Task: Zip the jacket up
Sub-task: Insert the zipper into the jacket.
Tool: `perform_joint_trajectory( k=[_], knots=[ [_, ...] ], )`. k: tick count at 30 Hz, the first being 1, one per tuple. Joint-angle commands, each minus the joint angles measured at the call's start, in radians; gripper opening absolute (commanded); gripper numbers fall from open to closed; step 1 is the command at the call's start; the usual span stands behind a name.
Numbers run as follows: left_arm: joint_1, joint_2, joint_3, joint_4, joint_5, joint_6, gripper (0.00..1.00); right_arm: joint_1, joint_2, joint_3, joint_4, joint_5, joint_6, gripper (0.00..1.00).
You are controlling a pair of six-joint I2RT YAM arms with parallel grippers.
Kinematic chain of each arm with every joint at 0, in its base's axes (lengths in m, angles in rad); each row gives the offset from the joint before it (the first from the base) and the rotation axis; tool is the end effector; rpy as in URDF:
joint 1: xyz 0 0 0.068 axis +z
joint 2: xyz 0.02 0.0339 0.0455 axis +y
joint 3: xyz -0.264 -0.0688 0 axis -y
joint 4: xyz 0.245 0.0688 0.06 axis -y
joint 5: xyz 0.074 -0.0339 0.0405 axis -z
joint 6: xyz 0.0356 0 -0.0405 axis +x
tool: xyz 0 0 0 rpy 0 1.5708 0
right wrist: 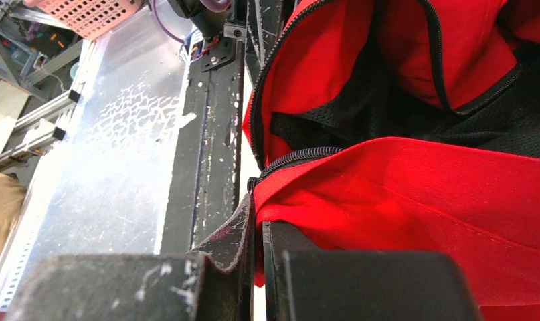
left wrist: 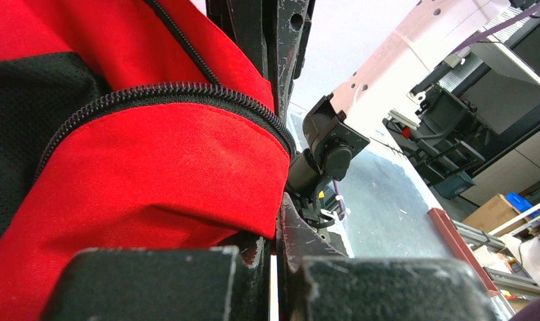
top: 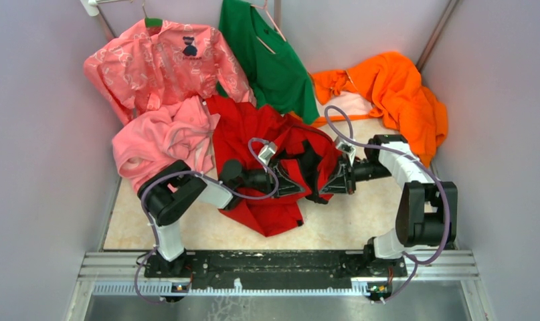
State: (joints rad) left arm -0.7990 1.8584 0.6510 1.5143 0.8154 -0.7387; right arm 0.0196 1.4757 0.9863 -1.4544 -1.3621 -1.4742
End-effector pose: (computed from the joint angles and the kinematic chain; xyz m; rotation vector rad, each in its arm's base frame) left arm 0.2129 -0.2559 0.1887 0.8626 1.3663 -1.7537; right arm 0.2090 0.0389 0.2383 -1.1472 1.6944 1.4782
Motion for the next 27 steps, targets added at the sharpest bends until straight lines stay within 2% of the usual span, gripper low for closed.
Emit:
perform_joint_trajectory(
  k=[1, 8, 27],
  knots=[
    [-0.012, -0.030, 0.000, 0.279, 0.024, 0.021, 0.00, 0.007, 0.003, 0.004, -0.012, -0.028, -0.092, 0.00],
    [-0.016, -0.029, -0.004, 0.279, 0.027, 0.005, 0.00, 0.008, -0.013, -0.003, -0.045, -0.036, -0.170, 0.00],
    [-0.023, -0.013, 0.008, 0.279, 0.033, 0.000, 0.00, 0.008, -0.026, -0.007, -0.047, -0.047, -0.172, 0.00]
  ],
)
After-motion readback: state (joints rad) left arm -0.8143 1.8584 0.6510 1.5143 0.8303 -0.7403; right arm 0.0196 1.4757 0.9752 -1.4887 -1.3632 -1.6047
